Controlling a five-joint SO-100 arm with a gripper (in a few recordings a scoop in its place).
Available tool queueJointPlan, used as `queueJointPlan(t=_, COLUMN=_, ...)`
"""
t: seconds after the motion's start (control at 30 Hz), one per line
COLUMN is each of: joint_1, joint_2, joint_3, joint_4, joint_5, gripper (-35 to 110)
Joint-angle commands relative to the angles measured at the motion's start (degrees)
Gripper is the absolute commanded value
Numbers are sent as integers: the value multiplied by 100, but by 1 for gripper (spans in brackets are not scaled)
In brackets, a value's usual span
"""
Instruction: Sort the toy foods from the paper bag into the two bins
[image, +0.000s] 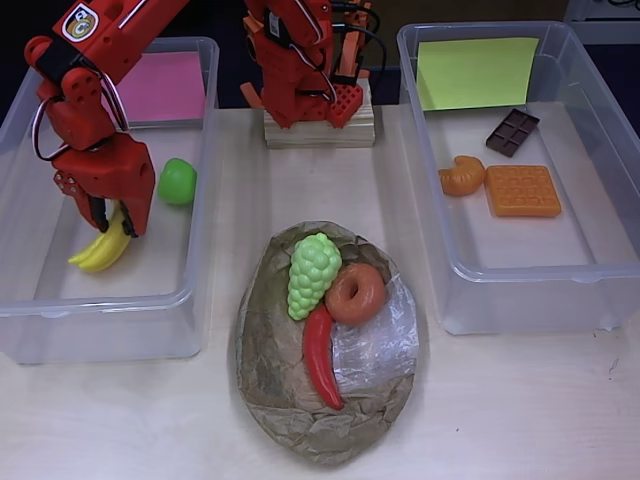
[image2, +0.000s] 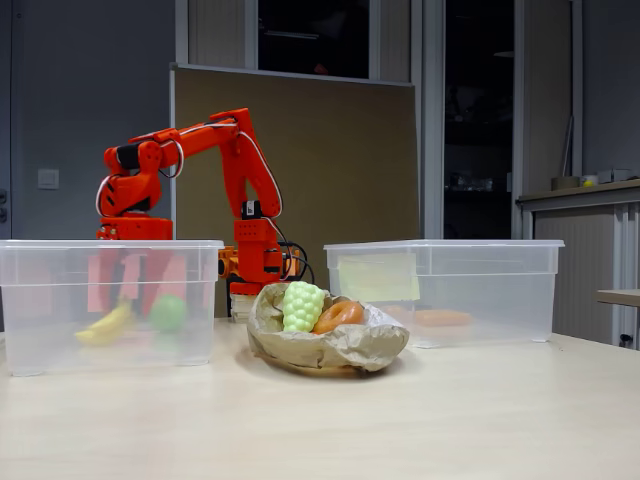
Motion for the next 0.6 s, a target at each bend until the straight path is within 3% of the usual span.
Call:
queueJointPlan(t=0.0, joint_1=88, joint_2=132, joint_3=9, joint_4=0, joint_5=-141, gripper=28)
queueJointPlan(t=0.33, joint_1=-264, joint_2=853, joint_3=18, joint_4=281, joint_5=-765, gripper=47)
queueJointPlan(t=0.57, joint_1=-976, joint_2=2540, joint_3=272, joint_4=97, joint_5=-1257, gripper=37)
